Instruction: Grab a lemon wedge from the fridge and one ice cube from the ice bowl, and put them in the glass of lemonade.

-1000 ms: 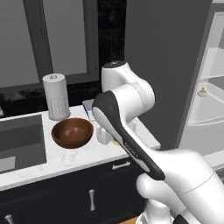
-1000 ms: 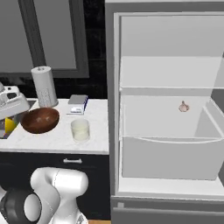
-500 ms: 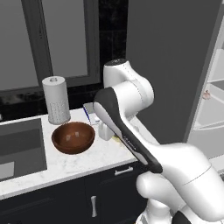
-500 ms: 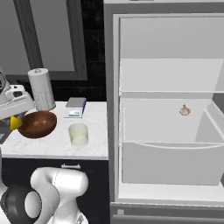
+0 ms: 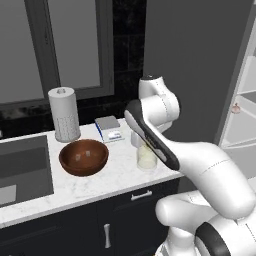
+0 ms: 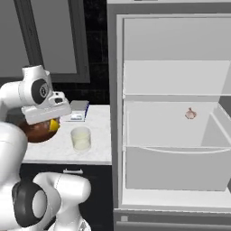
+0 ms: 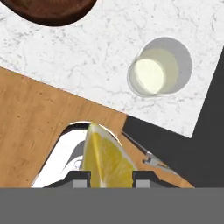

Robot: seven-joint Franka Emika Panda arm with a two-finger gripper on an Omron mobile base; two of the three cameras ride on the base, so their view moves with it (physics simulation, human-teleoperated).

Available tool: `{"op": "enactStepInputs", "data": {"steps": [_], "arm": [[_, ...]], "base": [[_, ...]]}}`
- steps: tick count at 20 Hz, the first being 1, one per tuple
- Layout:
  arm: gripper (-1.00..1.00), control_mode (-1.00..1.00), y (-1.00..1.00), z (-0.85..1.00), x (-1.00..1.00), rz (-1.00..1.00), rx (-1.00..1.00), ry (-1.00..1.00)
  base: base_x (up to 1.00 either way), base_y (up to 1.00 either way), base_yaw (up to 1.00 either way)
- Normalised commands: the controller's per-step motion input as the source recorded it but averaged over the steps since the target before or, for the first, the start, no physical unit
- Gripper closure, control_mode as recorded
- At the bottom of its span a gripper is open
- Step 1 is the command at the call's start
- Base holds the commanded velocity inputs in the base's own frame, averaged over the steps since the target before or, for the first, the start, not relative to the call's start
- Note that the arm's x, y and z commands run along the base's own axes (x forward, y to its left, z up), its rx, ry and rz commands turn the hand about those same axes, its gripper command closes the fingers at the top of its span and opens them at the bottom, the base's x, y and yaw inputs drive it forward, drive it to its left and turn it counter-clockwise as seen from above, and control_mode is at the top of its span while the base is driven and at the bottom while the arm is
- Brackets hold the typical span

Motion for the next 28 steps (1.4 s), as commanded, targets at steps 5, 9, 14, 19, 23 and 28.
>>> {"op": "enactStepInputs", "data": {"steps": [5, 9, 14, 19, 23, 28], "arm": [[1.00, -1.00, -0.44, -0.48, 0.92, -0.08, 0.00, 0.00], [1.00, -1.00, -0.11, -0.15, 0.65, -0.02, 0.00, 0.00], [1.00, -1.00, -0.01, -0.44, 0.33, 0.00, 0.00, 0.02], [1.00, -1.00, 0.00, -0.44, 0.08, 0.00, 0.00, 0.02], [1.00, -1.00, -0.02, -0.33, 0.00, 0.00, 0.00, 0.01], [1.00, -1.00, -0.05, -0.26, 0.05, 0.00, 0.00, 0.00]], "base": [[0.00, 0.00, 0.00], [0.00, 0.00, 0.00], [0.00, 0.00, 0.00], [0.00, 0.00, 0.00], [0.00, 0.00, 0.00], [0.00, 0.00, 0.00]]}}
